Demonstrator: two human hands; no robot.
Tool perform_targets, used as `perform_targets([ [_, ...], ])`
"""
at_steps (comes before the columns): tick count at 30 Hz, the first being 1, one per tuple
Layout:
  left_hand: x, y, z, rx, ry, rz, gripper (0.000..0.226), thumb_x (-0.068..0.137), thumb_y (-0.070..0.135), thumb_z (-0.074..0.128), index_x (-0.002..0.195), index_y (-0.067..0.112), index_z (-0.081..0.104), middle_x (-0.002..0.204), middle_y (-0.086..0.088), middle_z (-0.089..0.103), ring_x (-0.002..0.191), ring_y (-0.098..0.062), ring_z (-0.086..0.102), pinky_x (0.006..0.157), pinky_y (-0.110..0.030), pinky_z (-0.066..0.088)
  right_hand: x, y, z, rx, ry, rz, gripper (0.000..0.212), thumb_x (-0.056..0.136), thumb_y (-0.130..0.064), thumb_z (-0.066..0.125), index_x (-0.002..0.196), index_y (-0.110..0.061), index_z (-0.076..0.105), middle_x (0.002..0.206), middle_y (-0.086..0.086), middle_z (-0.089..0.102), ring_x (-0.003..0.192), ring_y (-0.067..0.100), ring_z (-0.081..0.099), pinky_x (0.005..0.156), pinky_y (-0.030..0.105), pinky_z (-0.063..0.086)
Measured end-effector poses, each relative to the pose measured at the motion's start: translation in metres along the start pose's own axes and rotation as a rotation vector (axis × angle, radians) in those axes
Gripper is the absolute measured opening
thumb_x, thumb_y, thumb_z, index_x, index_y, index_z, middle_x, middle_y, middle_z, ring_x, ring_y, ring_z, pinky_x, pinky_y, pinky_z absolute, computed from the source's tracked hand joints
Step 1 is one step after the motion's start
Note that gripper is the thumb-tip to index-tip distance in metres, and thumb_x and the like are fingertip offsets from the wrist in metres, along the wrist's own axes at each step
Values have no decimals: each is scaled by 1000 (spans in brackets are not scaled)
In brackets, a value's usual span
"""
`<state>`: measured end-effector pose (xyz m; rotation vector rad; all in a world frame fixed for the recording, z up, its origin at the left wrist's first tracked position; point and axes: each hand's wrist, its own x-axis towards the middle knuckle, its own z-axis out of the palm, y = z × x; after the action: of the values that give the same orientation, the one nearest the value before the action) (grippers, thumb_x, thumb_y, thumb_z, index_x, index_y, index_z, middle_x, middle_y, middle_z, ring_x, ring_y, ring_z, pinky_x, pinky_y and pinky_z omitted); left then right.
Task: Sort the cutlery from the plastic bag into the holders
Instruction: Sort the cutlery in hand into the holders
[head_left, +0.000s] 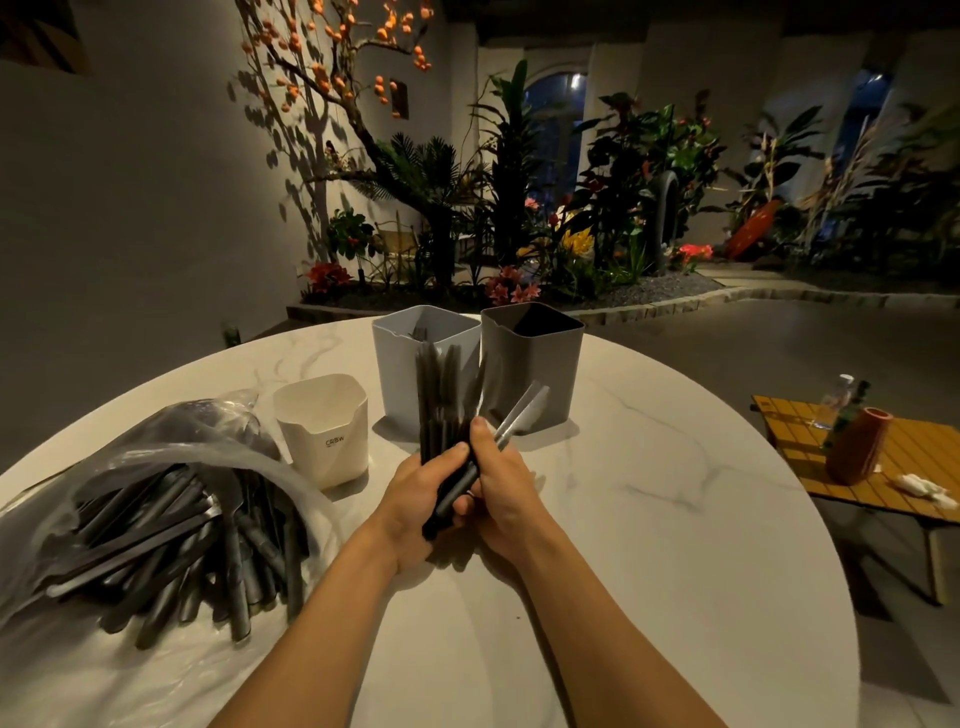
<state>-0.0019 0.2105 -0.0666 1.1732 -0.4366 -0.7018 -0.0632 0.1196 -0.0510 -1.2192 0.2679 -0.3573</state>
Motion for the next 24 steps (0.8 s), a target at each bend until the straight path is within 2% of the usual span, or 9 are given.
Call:
perform_targets([
  [5, 0, 0, -2, 20, 34, 3, 32, 99, 35, 62, 106, 4, 68, 73, -12, 61, 53, -17, 54, 50, -27, 47, 2, -1, 4, -85, 64, -28, 40, 104, -46, 45, 102, -15, 70, 86, 11, 76, 72, 30, 73, 69, 40, 60],
  [8, -1, 1, 0, 47, 65, -1, 35, 99, 36, 61, 109, 3, 69, 70, -9, 61, 52, -17, 54, 49, -26, 47, 4, 2, 4, -236, 179, -125, 35, 103, -44, 50, 96, -16, 69, 87, 6, 76, 84, 22, 75, 81, 39, 63],
  [11, -2, 1, 1, 28, 61, -4, 32, 100, 34, 61, 108, 3, 67, 70, -8, 61, 52, -16, 54, 48, -25, 47, 1, -1, 1, -372, 308, -216, 27, 96, -42, 64, 93, -15, 67, 83, 0, 73, 79, 11, 73, 74, 27, 62],
  [13, -3, 1, 0, 14, 66, 3, 29, 100, 30, 61, 110, 3, 65, 71, -8, 61, 53, -14, 53, 48, -23, 47, 1, -9, -5, -348, 336, -221, 25, 91, -37, 73, 89, -13, 67, 74, -3, 69, 67, 5, 68, 62, 19, 56],
  [16, -2, 1, -2, 9, 74, 14, 32, 99, 29, 64, 115, 1, 66, 72, -9, 61, 54, -15, 53, 48, -21, 48, 0, -21, -12, -278, 249, -131, 25, 93, -32, 70, 95, -8, 65, 72, 1, 62, 59, 8, 57, 56, 20, 47],
  [20, 0, 1, -1, -4, 92, 32, 32, 98, 30, 65, 111, 1, 69, 73, -11, 62, 54, -15, 53, 46, -21, 47, 0, -32, -17, -211, 24, -17, 25, 104, -21, 53, 113, 2, 58, 78, 8, 60, 57, 10, 54, 55, 22, 48],
  [24, 1, 3, -3, -92, 63, 19, 30, 98, 32, 64, 105, 4, 65, 68, -9, 58, 49, -14, 47, 44, -20, 43, 11, -58, -16, -301, 12, -108, 21, 104, -19, 53, 112, 0, 55, 83, 9, 60, 58, 9, 56, 55, 23, 47],
])
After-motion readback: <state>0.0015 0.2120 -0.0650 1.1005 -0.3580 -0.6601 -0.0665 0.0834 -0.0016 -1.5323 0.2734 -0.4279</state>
